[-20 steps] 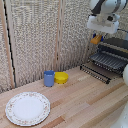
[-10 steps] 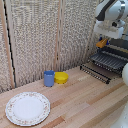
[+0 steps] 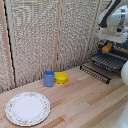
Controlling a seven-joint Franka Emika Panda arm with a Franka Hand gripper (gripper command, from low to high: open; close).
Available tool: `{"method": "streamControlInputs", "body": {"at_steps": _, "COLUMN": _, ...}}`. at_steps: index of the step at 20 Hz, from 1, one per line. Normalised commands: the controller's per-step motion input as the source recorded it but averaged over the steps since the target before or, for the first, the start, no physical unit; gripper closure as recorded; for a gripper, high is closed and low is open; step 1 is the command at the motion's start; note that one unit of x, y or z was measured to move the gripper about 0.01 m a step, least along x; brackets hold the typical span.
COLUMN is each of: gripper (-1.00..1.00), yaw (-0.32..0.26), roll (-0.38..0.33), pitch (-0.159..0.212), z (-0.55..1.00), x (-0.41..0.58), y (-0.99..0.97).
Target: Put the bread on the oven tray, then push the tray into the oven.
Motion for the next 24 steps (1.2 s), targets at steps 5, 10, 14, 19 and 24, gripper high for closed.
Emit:
{"method": "streamControlInputs", "body": {"at_steps": 5, "gripper": 1.0, "yaw": 0.0, "roll": 0.043, "pitch": 0.029, "z": -0.02, "x": 0.141, "y": -0.38}}
{"method": "streamControlInputs", "body": {"at_steps": 10, "gripper": 1.0, "yaw": -0.074, "roll": 0.056, "pitch": 0.0, "z": 0.03, "x": 0.149, "y": -0.58}}
{"method": "streamControlInputs", "body": {"at_steps": 14, "gripper": -1.0, "yaw": -0.024, "roll": 0.036, "pitch": 0.005, "z": 0.02, "x": 0.071, "y": -0.23}}
{"method": "streamControlInputs", "body": {"at_steps": 19, "gripper": -1.0, "yaw": -0.003, "roll": -0.007, "pitch": -0.003, "z": 0.0, "x": 0.007, "y": 0.01}}
{"method": "streamControlInputs", "body": {"at_steps": 24, "gripper": -1.0, "yaw": -0.056, "roll": -0.081, "pitch": -0.001, "z": 0.25, "x": -0.011, "y": 0.32}}
